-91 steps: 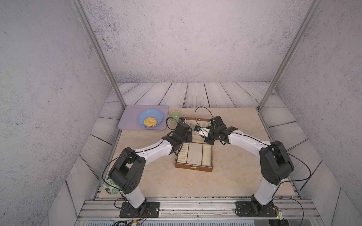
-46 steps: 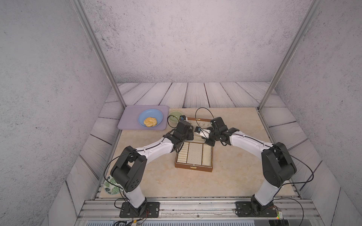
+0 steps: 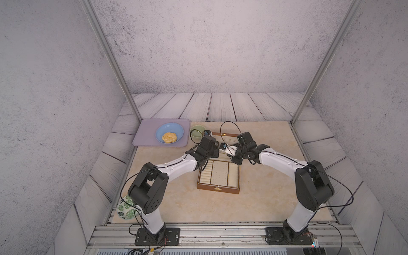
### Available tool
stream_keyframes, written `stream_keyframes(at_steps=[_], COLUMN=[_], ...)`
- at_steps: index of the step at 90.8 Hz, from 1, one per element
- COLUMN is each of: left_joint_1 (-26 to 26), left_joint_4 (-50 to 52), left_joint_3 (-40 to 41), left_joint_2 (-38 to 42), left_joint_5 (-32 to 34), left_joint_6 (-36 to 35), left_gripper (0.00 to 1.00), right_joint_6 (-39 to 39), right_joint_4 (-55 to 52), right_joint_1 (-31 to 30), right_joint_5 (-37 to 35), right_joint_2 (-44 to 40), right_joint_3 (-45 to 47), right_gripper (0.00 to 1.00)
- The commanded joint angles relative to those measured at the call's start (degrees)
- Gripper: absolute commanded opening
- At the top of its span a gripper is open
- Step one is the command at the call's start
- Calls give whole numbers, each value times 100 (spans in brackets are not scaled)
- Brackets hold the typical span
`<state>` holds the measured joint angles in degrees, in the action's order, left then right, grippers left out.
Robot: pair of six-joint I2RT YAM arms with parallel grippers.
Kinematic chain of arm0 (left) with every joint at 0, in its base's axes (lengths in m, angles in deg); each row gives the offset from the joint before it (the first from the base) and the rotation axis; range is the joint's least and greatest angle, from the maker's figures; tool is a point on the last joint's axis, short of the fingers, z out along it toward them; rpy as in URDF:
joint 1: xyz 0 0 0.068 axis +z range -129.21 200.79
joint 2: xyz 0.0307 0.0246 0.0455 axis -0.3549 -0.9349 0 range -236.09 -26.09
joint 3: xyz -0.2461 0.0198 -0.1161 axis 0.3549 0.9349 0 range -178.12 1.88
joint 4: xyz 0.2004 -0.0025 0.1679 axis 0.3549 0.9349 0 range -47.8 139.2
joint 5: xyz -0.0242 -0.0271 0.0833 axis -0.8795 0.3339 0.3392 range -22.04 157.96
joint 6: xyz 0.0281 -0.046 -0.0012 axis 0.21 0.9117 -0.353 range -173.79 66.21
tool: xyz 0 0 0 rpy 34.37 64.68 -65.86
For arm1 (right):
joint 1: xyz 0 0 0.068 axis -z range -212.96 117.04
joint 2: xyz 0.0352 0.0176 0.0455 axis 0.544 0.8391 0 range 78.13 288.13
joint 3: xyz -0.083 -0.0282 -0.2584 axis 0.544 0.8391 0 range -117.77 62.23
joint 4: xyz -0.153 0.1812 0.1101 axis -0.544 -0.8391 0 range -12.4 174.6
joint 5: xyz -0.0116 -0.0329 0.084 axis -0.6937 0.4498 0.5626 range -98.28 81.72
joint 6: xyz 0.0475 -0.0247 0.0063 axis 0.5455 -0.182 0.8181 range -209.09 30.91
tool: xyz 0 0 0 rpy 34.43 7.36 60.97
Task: Put jewelry chain into jewelry box
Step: Adjust the necklace in the storage slot, then reset both arms
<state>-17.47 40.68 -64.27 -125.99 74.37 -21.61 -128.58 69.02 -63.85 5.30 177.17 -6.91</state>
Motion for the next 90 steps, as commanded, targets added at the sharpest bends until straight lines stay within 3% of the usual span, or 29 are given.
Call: stream_keyframes(at_steps=[1,43,60,74,81,82,84,90], left_joint_1=[38,39,38,66,124,138,160,246], left_joint_4=[205,308,654,1019,1361,1420,1537,1860], left_joint_3=[-65,234,296,348,364,361,365,388], left_joint_2=[-85,678,1166,1614,1877,1926,2017,2297], left_joint_5=[-22,177,256,460,499,505,528,640], left_joint_6=[15,190,202,80,7,-2,-19,-72], left_gripper=[23,29,35,43,51,52,53,63], right_joint_6=[-15,181,491,943,1329,1395,1508,1919], right_joint_4=[-183,106,400,539,647,654,663,794], right_joint_1=[-45,-43,-43,-48,-46,-47,-48,-47], right_joint_5=[188,-276,-308,-308,-277,-264,-230,-289], right_joint_2=[-148,-106,-263,-627,-938,-992,-1100,-1464], right_joint_3=[24,1,-119,-127,38,57,113,415], right_gripper=[0,0,34,48,76,86,95,99])
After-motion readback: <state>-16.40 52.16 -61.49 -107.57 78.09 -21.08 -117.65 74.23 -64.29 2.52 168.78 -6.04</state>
